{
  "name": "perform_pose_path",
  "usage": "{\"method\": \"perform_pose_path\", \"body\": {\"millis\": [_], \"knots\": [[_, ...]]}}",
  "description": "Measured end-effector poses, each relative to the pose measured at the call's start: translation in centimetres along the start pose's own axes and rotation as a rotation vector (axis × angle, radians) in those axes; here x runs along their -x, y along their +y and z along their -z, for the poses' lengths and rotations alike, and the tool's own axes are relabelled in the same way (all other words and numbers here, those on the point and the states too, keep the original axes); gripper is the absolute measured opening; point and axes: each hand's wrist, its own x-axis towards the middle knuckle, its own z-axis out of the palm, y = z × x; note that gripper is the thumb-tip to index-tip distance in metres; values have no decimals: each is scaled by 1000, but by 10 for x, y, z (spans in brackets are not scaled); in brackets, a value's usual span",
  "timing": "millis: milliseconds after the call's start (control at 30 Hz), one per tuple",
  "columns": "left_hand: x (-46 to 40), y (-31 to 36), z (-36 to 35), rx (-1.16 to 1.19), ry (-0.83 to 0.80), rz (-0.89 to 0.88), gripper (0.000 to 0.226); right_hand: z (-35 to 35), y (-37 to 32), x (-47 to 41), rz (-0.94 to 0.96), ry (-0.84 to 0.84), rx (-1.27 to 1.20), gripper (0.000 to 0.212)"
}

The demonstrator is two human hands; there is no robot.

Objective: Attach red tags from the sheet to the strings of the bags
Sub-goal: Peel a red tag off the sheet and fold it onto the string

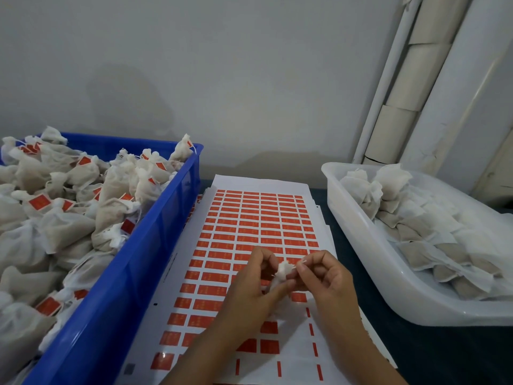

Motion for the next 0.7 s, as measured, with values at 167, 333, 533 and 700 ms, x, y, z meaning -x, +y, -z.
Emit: {"method": "perform_pose_path", "body": {"millis": [167, 333, 533, 700], "knots": [[-2, -1, 1, -38, 63, 24, 19, -4, 1, 4, 83, 12, 133, 4], [-3, 0, 1, -57, 77, 49, 10, 3, -6, 4, 331, 38, 601, 20], [-3, 1, 3, -63, 42, 65, 14, 10, -15, 2, 486, 26, 833, 30], [-2, 2, 4, -92, 43, 74, 17, 12, -16, 0, 504, 109, 865, 30]]}}
